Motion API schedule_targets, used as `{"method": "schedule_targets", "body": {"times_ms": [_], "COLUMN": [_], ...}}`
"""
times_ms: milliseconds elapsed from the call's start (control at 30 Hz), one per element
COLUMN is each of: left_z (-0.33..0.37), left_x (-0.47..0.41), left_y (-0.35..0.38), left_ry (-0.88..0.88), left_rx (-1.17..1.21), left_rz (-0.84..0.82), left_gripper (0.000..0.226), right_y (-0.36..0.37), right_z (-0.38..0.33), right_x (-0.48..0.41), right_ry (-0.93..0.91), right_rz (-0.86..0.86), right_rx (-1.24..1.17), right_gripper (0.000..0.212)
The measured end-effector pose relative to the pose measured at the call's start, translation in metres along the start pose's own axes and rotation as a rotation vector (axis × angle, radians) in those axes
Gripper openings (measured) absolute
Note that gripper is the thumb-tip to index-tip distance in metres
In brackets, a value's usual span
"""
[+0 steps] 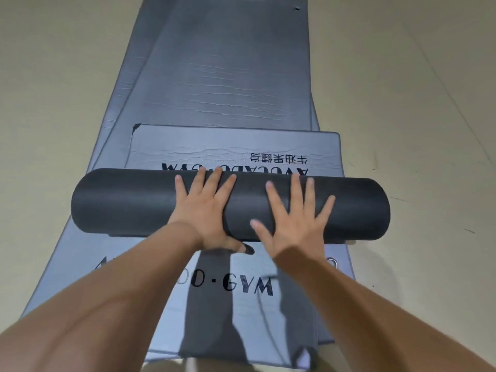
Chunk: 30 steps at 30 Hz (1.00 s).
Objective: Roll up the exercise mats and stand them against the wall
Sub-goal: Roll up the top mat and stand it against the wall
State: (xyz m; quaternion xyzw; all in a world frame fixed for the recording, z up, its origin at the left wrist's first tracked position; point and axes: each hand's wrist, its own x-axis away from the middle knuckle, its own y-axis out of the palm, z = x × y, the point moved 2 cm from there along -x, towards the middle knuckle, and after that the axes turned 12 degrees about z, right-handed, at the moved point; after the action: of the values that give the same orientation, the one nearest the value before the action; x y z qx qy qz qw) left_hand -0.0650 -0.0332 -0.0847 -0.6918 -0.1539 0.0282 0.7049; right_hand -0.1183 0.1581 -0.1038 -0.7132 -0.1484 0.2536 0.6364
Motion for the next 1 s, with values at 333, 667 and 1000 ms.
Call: {"method": "schedule_targets", "body": {"times_ms": [333,667,1000], "left_z": [-0.011,-0.013,-0.04], "left_x": [0.017,-0.054,-0.119], "left_y": [0.027,0.003,-0.014], "left_ry": [0.079,-0.095,0.088], "left_rx": [-0.034,-0.077,-0.107], "left_rz": [0.183,0.08,0.164], "left_gripper": [0.157,0.163,0.159], "right_y": [0.011,0.014,0.012], "right_z": [0.011,0.023,0.03], "right_x": [-0.051,-0.094,-0.175], "right_ry": [-0.068,-0.215,-0.248], "right_rz": [-0.136,-0.169,-0.294], "right_rx": [0.027,0.121,0.134], "right_gripper": [0.103,0.154,0.155]}}
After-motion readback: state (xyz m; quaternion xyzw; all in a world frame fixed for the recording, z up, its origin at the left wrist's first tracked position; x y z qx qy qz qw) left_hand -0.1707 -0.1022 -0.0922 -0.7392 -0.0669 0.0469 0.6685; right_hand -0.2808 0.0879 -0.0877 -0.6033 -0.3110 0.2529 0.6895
